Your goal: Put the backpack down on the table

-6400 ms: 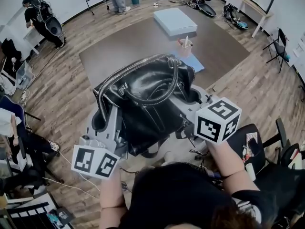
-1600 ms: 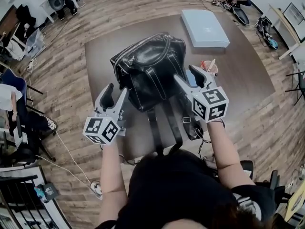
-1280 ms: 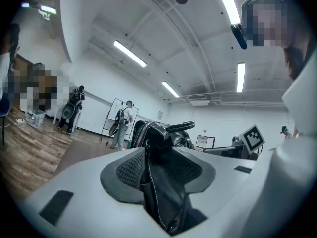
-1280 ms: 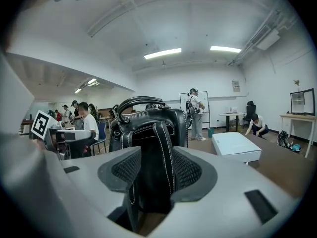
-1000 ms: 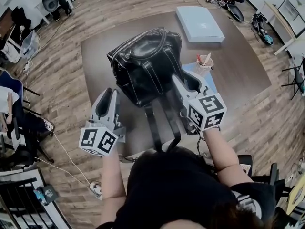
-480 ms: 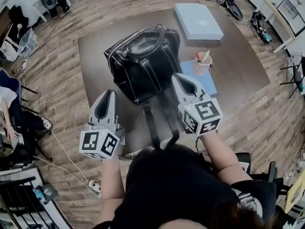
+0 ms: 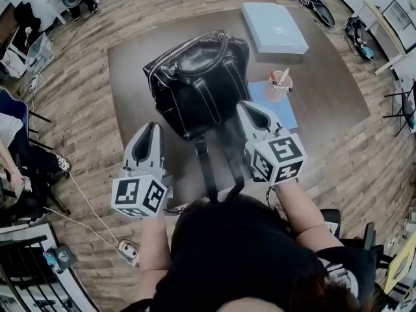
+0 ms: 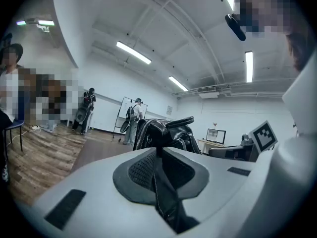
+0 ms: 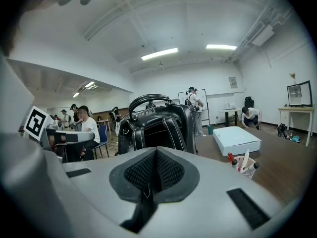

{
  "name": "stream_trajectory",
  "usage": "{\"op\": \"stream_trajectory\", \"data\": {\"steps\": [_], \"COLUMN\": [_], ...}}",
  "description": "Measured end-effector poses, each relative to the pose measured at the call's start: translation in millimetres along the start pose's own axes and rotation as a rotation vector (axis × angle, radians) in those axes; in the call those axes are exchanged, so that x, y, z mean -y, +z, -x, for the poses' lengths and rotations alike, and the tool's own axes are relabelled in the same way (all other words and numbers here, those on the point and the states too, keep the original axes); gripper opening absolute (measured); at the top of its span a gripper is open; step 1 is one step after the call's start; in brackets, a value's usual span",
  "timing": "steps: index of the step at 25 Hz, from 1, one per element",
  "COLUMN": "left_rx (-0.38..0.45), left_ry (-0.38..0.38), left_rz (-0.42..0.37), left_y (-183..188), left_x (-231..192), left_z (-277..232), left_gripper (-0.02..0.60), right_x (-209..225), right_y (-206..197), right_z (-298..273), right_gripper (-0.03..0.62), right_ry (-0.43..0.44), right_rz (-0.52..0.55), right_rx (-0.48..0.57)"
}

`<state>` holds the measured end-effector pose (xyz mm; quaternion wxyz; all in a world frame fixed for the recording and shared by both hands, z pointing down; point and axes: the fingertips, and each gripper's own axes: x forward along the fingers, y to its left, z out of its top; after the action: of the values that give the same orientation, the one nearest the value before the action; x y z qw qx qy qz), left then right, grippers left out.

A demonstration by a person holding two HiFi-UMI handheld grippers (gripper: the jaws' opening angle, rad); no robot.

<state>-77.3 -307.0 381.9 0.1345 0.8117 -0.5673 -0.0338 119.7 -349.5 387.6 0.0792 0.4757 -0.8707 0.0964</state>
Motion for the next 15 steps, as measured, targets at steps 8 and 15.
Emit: {"op": "stream_trajectory", "data": {"steps": [8,15], "left_rx": [-0.022,-0.032], "left_ry": [0.01,0.022], "left_rz": [-0.003,-0.001], "left_y": [-4.3,-6.2], "left_x": [1.4,1.6], "left_z": [-0.3,-0.1], "left_gripper": [0.057,0.057], "right_x": [-2.2,-0.1], "right_y": [-2.5,-2.8], "right_z": [-1.2,-0.7], "right_gripper": [0.017,0.017], "right_ry": [0.021,0.034], "right_rz": [-0.003,0.004], "right_rx": [-0.018,-0.029]}}
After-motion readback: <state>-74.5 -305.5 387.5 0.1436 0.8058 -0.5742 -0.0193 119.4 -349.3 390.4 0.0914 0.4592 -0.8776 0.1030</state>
